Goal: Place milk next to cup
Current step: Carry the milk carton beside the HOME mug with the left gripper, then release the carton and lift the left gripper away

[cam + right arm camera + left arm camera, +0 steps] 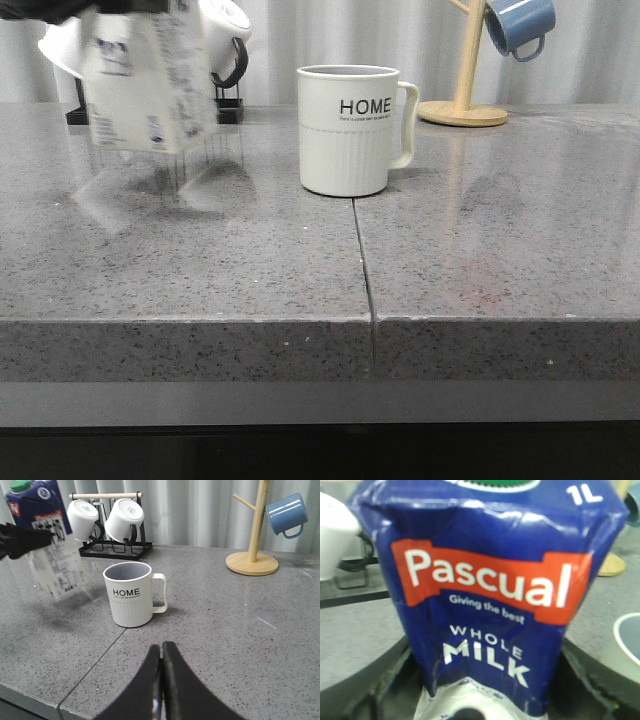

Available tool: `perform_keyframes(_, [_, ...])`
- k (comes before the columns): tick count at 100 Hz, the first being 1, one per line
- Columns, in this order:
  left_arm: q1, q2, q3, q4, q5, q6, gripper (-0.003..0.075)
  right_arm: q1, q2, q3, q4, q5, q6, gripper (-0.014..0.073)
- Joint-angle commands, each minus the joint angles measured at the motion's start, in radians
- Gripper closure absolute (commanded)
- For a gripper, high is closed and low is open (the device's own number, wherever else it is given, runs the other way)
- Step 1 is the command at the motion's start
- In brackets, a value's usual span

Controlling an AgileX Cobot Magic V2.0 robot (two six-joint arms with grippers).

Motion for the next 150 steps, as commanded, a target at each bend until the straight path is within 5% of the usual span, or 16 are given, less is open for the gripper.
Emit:
perform_keyframes(1, [-0.049,0.019,-0.058,-0.035,-0.117,0.042,0.0483,0.001,0.009,-0.025,0.003,-0.074,-0.007,0.0610])
perform_keyframes(52, [-0.119,0.166,-0.149,-0.064,-0.153,0.053,0.0453,0.001,0.009,-0.025,0.003,-0.074,-0.007,0.0610])
perform_keyframes(59, [-0.119,0.167,-0.149,-0.064,-0.146,0.053,0.0372,0.001,0.009,-0.025,0.003,-0.074,-0.007,0.0610])
perform_keyframes(71, [-0.119,0.167,-0.149,-0.068,-0.144,0.053,0.0075,0.001,0.009,-0.025,0.003,-0.074,-0.007,0.0610])
perform_keyframes(77, [-0.119,0.162,-0.149,-0.082,-0.111,0.053,-0.0001,0.001,0.009,-0.025,0.003,-0.074,-0.007,0.0610])
perform_keyframes(90, [-0.119,0.145,-0.137,-0.081,-0.107,0.081,0.0076,0.001,0.009,-0.025,0.003,-0.074,-0.007,0.0610])
perform_keyframes(129, [-0.119,-0.088,0.075,-0.025,-0.094,0.026,0.0104,0.001,0.009,-0.025,0.003,-0.074,-0.007,0.0610])
perform_keyframes(150, [-0.041,-0.248,0.194,0.166,-0.059,-0.194,0.0328,0.001,0.009,-0.025,0.003,-0.074,-0.007,0.0610])
